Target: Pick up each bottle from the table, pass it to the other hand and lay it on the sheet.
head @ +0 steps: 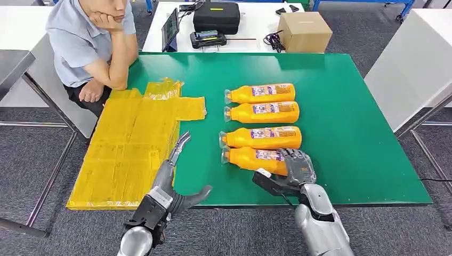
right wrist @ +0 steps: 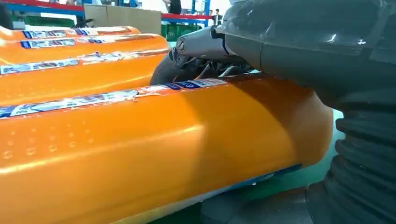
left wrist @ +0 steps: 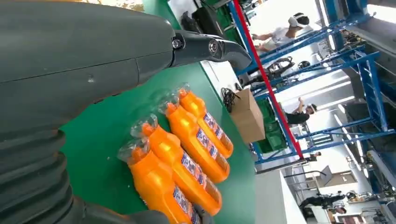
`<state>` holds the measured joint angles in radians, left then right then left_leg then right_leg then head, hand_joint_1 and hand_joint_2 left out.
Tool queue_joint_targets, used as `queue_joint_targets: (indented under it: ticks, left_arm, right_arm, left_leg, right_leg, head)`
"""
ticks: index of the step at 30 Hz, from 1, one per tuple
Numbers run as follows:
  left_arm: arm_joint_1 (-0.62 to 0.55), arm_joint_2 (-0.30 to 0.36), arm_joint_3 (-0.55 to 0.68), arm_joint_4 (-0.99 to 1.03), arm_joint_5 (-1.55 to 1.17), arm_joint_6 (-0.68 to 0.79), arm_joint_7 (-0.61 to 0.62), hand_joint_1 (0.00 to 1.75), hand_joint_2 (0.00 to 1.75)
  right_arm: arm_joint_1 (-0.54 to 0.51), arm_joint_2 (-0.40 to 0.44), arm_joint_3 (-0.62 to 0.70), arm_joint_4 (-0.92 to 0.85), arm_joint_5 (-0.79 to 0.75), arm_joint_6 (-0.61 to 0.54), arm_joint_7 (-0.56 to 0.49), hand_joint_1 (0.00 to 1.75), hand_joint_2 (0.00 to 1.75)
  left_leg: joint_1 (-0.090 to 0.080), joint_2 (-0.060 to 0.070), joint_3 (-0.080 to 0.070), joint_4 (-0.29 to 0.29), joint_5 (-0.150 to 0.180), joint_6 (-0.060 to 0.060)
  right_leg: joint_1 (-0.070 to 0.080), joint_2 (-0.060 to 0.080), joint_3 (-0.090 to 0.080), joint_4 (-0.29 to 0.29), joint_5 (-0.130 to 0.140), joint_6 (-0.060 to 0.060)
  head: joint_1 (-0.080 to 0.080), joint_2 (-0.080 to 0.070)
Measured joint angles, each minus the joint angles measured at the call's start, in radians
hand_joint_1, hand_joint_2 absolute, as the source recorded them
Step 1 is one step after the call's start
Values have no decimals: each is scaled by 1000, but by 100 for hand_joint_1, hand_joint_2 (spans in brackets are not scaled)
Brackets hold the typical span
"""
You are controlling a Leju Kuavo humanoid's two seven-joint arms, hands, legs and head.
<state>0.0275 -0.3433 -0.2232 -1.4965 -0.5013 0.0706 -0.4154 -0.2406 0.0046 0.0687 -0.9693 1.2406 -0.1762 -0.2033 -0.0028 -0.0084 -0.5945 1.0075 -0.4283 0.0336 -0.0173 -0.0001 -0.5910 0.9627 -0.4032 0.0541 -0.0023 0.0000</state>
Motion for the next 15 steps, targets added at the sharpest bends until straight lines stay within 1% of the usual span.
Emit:
queue_joint_targets:
  ticks: [4, 7, 8, 10, 12, 15]
  left_arm:
    - [0, 0, 0, 0, 0, 0, -2, 0, 175]
    - [0, 0, 0, 0, 34, 7, 2, 0, 175]
    - [0, 0, 0, 1, 78, 3, 20, 0, 175]
    - [-2, 0, 0, 7, 163, -11, 58, 0, 175]
    - [-7, 0, 0, 21, 211, -14, 77, 0, 175]
    - [-12, 0, 0, 38, 222, -14, 80, 0, 175]
  right_arm:
    - [3, -1, -6, -1, -22, 0, -22, 175, 175]
    - [31, 0, -10, -36, -102, 7, -92, 175, 175]
    - [46, 3, -11, -65, -141, 16, -121, 175, 175]
    - [80, 14, -6, -123, -195, 46, -154, 175, 175]
    - [112, 29, 7, -186, -235, 82, -159, 175, 175]
    - [143, 43, 22, -245, -247, 99, -155, 175, 175]
  left_leg:
    - [0, 0, 1, 0, 0, 0]
    - [0, 0, 0, 0, 0, 0]
    - [0, 0, -1, 0, 0, 0]
    - [0, 2, 0, 0, 0, 0]
    - [0, 3, -1, 0, -1, -1]
    - [2, 3, -3, 0, 0, -1]
  right_leg:
    - [0, 0, 0, 0, 0, 0]
    - [0, 0, 3, 0, 0, 0]
    - [0, 0, 10, 0, 0, 1]
    - [0, 0, 10, 1, 1, 1]
    - [0, 1, 9, 1, 1, 0]
    - [1, 1, 7, 1, 1, 0]
  head:
    - [0, 0]
    - [1, 0]
    - [1, 0]
    - [0, 0]
    - [0, 0]
    - [0, 0]
